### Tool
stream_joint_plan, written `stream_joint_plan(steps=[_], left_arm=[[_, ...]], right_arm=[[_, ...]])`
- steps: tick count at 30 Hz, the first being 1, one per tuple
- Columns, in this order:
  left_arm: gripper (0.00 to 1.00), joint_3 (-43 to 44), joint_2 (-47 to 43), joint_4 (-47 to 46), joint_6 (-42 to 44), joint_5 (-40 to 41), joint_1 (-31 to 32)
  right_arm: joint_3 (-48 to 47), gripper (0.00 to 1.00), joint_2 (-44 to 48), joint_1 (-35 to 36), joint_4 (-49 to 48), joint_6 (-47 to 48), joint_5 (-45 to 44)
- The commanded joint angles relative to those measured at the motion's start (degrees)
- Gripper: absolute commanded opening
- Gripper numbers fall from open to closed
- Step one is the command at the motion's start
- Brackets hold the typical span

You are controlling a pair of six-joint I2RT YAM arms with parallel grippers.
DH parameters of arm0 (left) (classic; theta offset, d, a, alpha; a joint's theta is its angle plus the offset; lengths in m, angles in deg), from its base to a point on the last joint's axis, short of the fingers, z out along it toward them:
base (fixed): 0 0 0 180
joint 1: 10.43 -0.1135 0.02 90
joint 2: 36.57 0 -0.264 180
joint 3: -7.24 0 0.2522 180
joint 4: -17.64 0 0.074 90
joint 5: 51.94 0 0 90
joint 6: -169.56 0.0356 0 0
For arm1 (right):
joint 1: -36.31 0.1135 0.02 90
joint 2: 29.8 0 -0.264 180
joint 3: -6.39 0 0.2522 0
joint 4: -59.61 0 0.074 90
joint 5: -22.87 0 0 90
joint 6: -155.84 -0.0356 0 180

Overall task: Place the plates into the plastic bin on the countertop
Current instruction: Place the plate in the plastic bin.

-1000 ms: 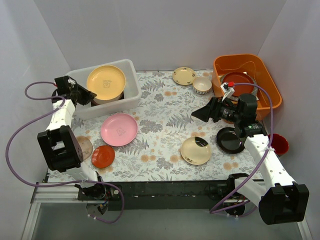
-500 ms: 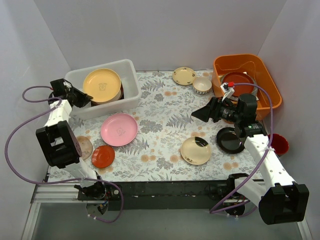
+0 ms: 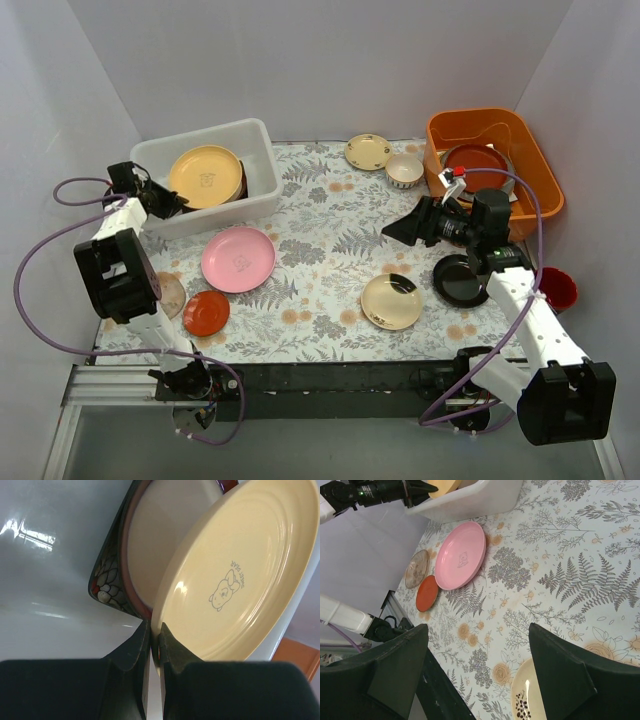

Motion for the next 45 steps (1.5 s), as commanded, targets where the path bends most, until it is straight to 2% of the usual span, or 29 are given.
stream_joint_plan(steps=[1,13,30,34,36,41,45], left_arm=[[0.02,2.9,1.3,-1.3,-0.4,0.1,-0.2],[0.04,4.7,5.1,-1.1,-0.9,1.7,-0.2],[0.22,6.2,6.6,-1.7,0.4,-0.2,-0.1],[0.34,6.2,5.8,-1.7,1.0,-0.1,-0.1],[0.46,6.3,5.3,-1.8,1.3,0.1,-0.1],[0.62,6.2,3.9,-1.9,1.3,0.4,-0.1],[0.64,6.2,2.7,-1.8,0.9,1.0,-0.1]], right_arm=[[0.1,0.88,-0.5,-0.2,-2.8,0.7,0.9],[-0.9,0.89,-3.0,-0.2,-3.2,1.5,1.2],[-1.3,0.89,-3.7,-0.3,-3.5,1.5,1.8],[-1.1,0.88,-3.6,-0.2,-3.6,1.5,1.8],[-1.0,0.88,-3.6,-0.2,-3.5,1.5,1.8],[-0.4,0.89,-3.3,-0.2,-4.0,1.2,1.5],[0.0,0.88,-3.2,-0.2,-4.0,1.2,1.5]])
